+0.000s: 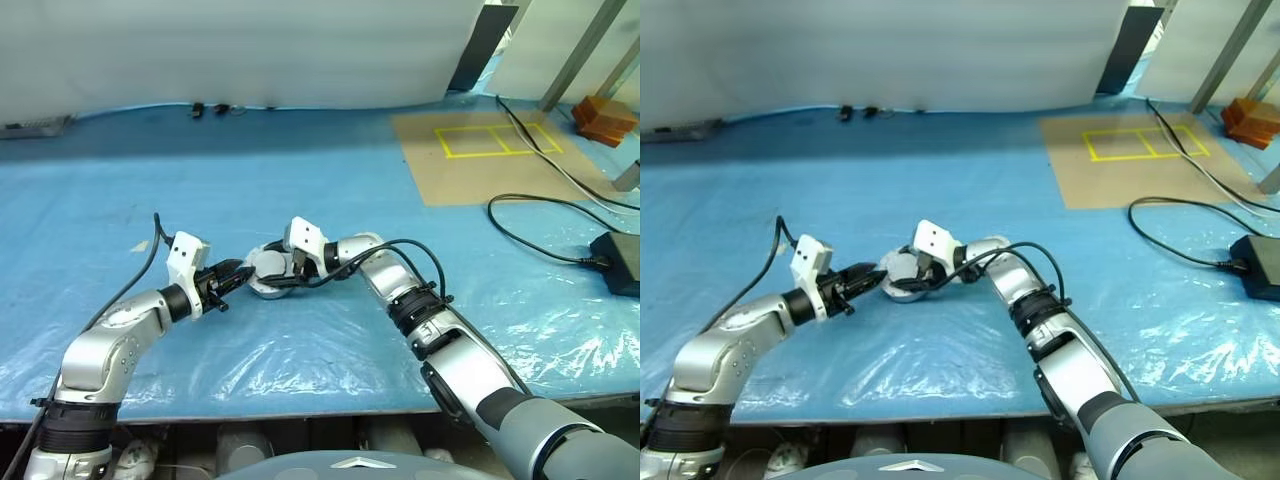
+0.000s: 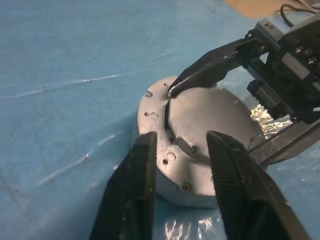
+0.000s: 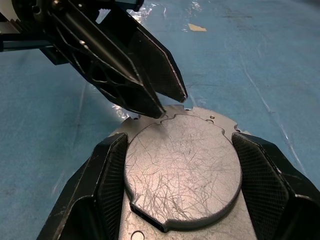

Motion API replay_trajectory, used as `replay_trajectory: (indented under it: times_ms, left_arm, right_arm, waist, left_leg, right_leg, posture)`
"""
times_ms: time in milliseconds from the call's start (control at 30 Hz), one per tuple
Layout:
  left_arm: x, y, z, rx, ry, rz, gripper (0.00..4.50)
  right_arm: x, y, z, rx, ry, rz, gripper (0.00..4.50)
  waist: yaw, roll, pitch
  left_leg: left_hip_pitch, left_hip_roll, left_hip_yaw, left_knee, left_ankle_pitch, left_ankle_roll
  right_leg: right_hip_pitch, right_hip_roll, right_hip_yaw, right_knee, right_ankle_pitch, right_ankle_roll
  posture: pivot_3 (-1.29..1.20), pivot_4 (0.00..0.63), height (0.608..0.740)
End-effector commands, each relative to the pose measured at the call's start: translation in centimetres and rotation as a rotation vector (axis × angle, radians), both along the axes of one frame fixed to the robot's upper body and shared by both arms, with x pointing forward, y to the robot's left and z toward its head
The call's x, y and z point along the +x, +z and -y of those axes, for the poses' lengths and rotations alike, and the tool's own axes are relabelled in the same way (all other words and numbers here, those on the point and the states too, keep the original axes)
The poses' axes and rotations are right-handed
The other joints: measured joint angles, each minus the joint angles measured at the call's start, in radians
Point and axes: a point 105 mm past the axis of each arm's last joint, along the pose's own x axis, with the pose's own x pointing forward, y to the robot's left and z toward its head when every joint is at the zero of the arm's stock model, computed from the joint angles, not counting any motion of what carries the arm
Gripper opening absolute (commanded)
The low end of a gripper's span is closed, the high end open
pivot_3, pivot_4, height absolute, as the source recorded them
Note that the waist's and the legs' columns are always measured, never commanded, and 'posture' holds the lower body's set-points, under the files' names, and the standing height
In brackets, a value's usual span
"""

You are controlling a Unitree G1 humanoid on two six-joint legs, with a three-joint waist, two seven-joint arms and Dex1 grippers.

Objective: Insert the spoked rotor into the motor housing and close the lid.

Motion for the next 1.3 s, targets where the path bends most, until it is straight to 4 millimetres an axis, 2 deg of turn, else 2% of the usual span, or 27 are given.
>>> replay_trajectory:
  times_ms: [33,67,100,233,333,500,633,733,833,1000,1100,1300]
  left_arm:
    - [0.1,0.4,0.6,-0.022,-0.04,0.019,0.44]
    - [0.0,0.4,0.7,-0.025,-0.048,0.016,0.11]
    - [-0.1,0.2,0.7,-0.02,-0.05,0.009,0.03]
    - [0.0,-0.9,-0.1,0.052,-0.028,-0.015,0.03]
    - [0.5,-1.0,-1.3,0.059,0.03,-0.012,0.03]
    - [-0.3,-1.2,-2.7,0.048,0.049,-0.02,0.03]
    - [-1.0,-1.5,-1.4,0.034,-0.007,-0.028,0.03]
    - [-0.5,-1.1,-0.3,0.031,-0.027,-0.008,0.03]
    - [-0.1,-0.4,-0.3,0.013,-0.018,0.007,0.03]
    - [-0.8,-1.0,-3.0,0.022,0.026,-0.048,0.03]
    - [-0.9,-0.8,-3.8,0.019,0.046,-0.043,0.03]
    - [-0.8,1.2,-1.7,-0.027,-0.036,0.03,0.03]
  right_arm:
    - [-0.3,-4.6,2.8,-0.151,-0.084,-0.116,2.97]
    - [-0.3,-4.7,2.8,-0.155,-0.085,-0.114,2.97]
    - [-0.3,-4.7,2.9,-0.158,-0.087,-0.113,2.97]
    - [-0.2,-4.7,3.1,-0.157,-0.095,-0.118,2.97]
    - [-0.1,-4.7,3.2,-0.153,-0.1,-0.124,2.97]
    - [-0.2,-4.7,3.3,-0.151,-0.103,-0.127,2.97]
    - [-0.3,-4.8,3.5,-0.154,-0.105,-0.133,2.97]
    - [-0.4,-4.9,3.6,-0.161,-0.099,-0.133,2.97]
    - [-0.4,-4.8,3.6,-0.163,-0.096,-0.133,2.97]
    - [-0.1,-4.8,3.9,-0.164,-0.108,-0.131,2.97]
    - [-0.2,-4.9,3.9,-0.163,-0.11,-0.135,2.97]
    - [-0.6,-5.3,3.8,-0.169,-0.096,-0.14,2.97]
  waist:
    - [-0.002,0.0,0.0]
    - [-0.003,0.0,0.0]
    - [-0.003,0.0,0.0]
    - [-0.002,0.0,0.0]
    - [0.0,0.002,-0.001]
    - [0.0,0.003,-0.002]
    - [0.004,0.003,-0.002]
    - [0.009,0.004,-0.002]
    - [0.012,0.005,-0.001]
    - [0.009,0.005,-0.001]
    - [0.009,0.005,-0.001]
    - [0.011,0.005,-0.001]
  left_leg:
    - [-0.001,0.0,0.0,0.0,0.0,0.0]
    - [-0.001,0.0,0.0,0.0,0.0,0.0]
    - [-0.001,0.0,0.0,0.0,0.0,0.0]
    - [-0.001,0.0,0.0,-0.001,0.0,0.0]
    - [-0.001,0.0,0.0,-0.002,0.0,0.0]
    - [-0.001,0.0,0.0,-0.003,0.0,0.0]
    - [-0.001,0.0,0.0,-0.005,0.0,0.0]
    - [-0.001,0.0,0.001,-0.006,0.0,0.001]
    - [-0.001,0.0,0.001,-0.007,-0.002,0.003]
    - [-0.001,-0.001,0.001,-0.008,-0.002,0.003]
    - [-0.001,-0.001,0.001,-0.008,-0.002,0.003]
    - [-0.001,-0.001,0.001,-0.01,-0.002,0.004]
  right_leg:
    - [0.0,0.0,0.0,-0.001,0.0,0.0]
    - [0.0,0.0,0.0,-0.002,0.0,0.0]
    - [0.0,0.0,0.0,-0.002,0.0,0.0]
    - [0.0,0.0,0.0,-0.003,0.0,0.0]
    - [0.001,0.0,0.0,-0.004,0.0,0.0]
    - [0.001,0.0,0.0,-0.006,0.0,0.0]
    - [0.001,0.0,-0.001,-0.008,0.0,0.0]
    - [0.001,-0.001,-0.001,-0.008,0.0,0.0]
    - [0.001,-0.001,-0.001,-0.008,0.0,0.0]
    - [0.0,-0.001,-0.001,-0.009,0.0,0.001]
    - [0.0,0.0,-0.001,-0.009,-0.001,0.002]
    - [0.0,-0.001,-0.001,-0.01,-0.001,0.002]
  posture:
    - [0.0,0.15,0.74]
    - [0.0,0.15,0.74]
    - [0.0,0.15,0.74]
    - [0.0,0.15,0.74]
    - [0.0,0.15,0.74]
    - [0.0,0.15,0.74]
    - [0.0,0.15,0.74]
    - [0.0,0.15,0.74]
    - [0.0,0.15,0.74]
    - [0.0,0.15,0.74]
    - [0.0,0.15,0.74]
    - [0.0,0.15,0.74]
